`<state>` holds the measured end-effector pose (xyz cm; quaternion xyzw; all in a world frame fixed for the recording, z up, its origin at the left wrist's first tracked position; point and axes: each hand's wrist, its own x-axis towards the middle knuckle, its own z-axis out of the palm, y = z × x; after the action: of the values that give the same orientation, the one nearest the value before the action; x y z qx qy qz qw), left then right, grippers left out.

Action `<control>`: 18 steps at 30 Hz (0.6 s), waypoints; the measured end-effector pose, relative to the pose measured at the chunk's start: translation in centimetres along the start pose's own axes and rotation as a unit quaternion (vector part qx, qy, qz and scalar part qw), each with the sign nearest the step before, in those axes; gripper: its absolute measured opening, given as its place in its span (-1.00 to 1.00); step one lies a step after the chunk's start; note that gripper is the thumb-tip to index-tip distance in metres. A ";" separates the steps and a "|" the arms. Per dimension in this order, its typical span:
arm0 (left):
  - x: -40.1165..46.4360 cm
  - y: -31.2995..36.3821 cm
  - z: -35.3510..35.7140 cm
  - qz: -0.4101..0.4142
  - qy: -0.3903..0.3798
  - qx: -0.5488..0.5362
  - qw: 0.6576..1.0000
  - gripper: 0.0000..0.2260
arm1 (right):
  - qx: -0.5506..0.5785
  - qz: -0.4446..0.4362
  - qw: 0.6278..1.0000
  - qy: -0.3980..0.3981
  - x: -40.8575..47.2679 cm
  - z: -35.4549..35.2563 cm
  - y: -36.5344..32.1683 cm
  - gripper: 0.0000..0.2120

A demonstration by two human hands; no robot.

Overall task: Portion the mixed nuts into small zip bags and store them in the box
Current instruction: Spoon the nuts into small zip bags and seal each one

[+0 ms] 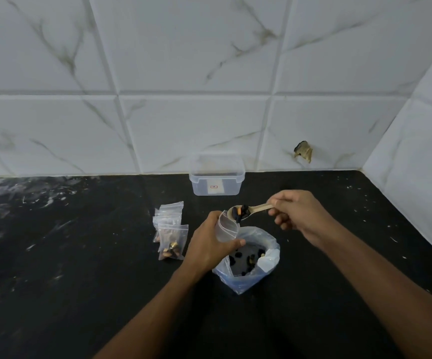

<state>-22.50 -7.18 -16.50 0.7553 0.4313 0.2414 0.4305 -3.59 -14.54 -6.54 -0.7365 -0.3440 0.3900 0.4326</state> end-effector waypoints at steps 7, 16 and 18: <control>0.0 0.6 0.7 -0.010 0.009 -0.035 0.999 -0.45 | -0.323 -0.273 0.905 0.052 -1.8 3.7 0.2 -0.87; 0.2 -0.2 0.7 -0.018 0.008 -0.075 0.997 -0.32 | -0.451 -0.404 0.795 0.040 -2.7 4.7 0.3 -0.88; 0.2 -0.5 0.4 -0.019 0.014 -0.077 0.997 -0.33 | -0.371 -0.386 0.841 0.083 -2.6 3.7 -0.6 -0.93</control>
<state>-22.37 -7.07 -17.10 0.7080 0.4316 0.2763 0.4860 -8.14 -15.09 -6.46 -0.6792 -0.6821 -0.0279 0.2695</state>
